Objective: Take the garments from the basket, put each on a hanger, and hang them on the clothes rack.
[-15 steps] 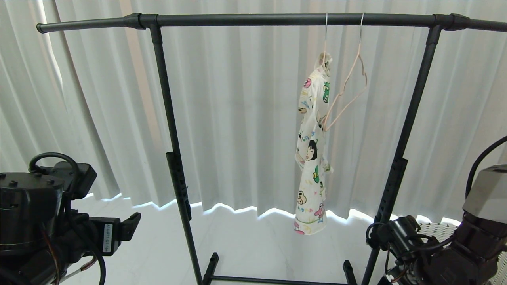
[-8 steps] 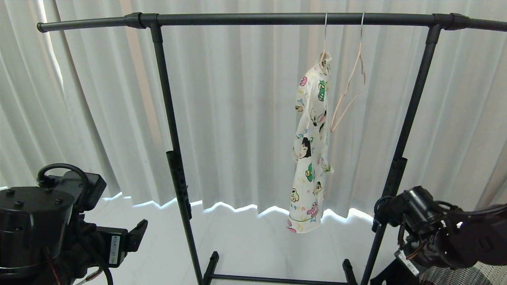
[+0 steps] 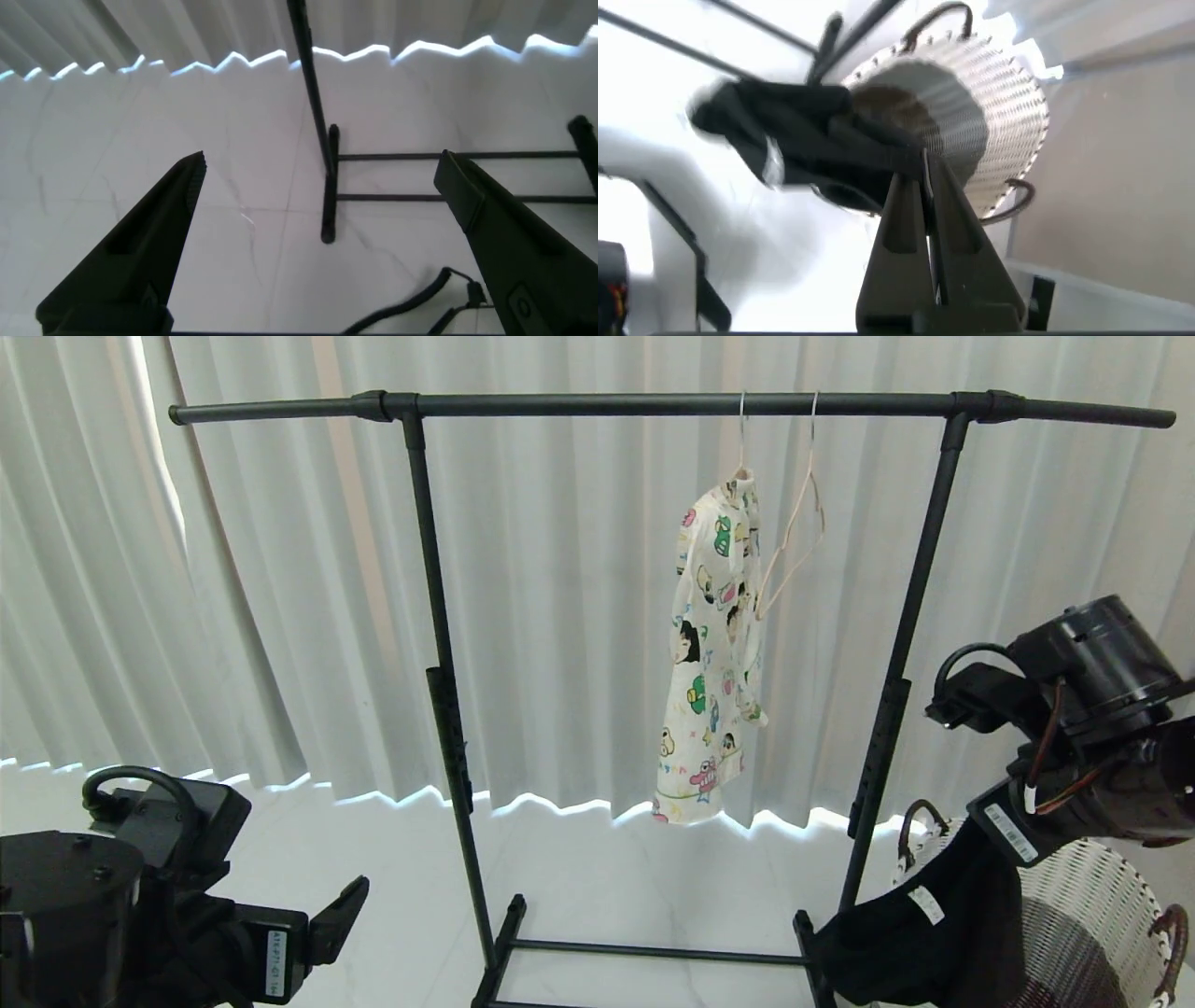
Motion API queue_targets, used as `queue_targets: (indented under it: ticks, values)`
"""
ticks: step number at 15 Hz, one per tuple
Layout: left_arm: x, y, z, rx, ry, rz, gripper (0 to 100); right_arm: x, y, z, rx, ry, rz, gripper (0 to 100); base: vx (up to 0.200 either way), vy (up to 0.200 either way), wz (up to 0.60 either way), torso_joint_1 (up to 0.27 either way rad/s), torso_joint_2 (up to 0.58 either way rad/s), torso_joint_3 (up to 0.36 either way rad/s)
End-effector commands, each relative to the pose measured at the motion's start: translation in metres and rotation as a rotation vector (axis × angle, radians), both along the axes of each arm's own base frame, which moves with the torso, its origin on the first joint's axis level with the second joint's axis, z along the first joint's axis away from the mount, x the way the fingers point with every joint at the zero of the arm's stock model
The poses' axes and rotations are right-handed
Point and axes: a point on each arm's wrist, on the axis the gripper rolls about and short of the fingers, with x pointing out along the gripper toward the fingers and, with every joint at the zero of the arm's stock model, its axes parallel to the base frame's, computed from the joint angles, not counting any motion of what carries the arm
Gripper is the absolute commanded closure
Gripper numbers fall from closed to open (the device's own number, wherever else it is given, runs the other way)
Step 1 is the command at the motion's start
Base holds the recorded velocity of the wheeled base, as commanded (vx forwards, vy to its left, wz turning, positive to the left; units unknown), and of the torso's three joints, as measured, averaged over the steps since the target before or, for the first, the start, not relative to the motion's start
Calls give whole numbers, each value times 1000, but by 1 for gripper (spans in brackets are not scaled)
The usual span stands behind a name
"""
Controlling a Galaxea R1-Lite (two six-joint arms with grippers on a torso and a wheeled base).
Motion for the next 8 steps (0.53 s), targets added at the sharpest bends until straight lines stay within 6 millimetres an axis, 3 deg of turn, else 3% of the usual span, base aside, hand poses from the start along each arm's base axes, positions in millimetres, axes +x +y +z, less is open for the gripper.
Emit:
queue_targets:
  ticks: [1, 6, 8]
  values:
    - [-3, 2, 2, -14, -12, -12, 0, -4, 6, 22, 32, -57, 30, 100, -200, 0, 0, 2, 2, 7]
    - [-9, 0, 8, -57, -34, -103, 0, -6, 15, 39, 32, -55, 65, 100, -200, 0, 0, 2, 1, 2]
    - [-13, -3, 9, -19, -39, -158, 0, -3, 17, 43, 38, -60, 69, 100, 0, 0, 0, 0, 0, 0]
